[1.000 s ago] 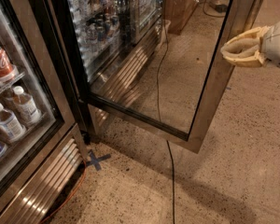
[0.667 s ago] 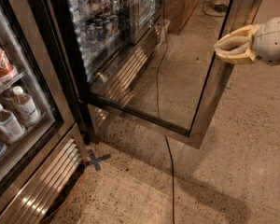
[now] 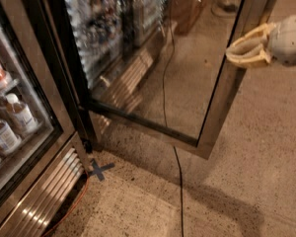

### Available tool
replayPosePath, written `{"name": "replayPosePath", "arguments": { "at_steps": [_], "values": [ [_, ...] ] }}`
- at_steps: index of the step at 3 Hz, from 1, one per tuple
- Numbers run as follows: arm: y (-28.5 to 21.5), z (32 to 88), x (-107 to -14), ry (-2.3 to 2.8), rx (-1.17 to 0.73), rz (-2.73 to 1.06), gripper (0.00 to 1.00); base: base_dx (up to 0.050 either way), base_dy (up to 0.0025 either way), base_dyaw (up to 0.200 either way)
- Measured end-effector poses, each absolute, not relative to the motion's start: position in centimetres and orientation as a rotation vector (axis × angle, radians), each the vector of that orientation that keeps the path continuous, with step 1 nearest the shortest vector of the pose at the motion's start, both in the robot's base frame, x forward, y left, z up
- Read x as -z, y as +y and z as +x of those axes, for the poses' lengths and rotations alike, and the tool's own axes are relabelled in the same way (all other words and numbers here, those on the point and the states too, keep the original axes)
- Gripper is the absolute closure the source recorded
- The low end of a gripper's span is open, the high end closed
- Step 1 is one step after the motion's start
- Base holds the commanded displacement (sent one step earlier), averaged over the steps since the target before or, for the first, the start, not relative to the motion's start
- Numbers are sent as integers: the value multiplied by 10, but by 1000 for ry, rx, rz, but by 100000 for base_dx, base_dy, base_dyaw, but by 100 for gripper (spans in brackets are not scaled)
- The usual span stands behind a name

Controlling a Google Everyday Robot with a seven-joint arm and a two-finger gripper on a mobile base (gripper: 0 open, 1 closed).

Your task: Close left fridge door

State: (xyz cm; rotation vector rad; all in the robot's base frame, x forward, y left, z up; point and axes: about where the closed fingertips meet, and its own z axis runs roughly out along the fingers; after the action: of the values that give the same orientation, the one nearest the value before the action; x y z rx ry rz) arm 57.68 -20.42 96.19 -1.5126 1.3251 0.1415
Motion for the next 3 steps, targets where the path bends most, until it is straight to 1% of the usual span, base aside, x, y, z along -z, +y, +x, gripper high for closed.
{"name": "replayPosePath", "arguments": {
  "at_steps": [1,2,3],
  "values": [
    [-204,577,-962,1325,-141,-1513,100,4791,5,-223],
    [-204,577,-962,1325,-141,-1513,100,4446,200,8776],
    [-204,577,-962,1325,-141,-1513,100,0,0,0]
  ]
}}
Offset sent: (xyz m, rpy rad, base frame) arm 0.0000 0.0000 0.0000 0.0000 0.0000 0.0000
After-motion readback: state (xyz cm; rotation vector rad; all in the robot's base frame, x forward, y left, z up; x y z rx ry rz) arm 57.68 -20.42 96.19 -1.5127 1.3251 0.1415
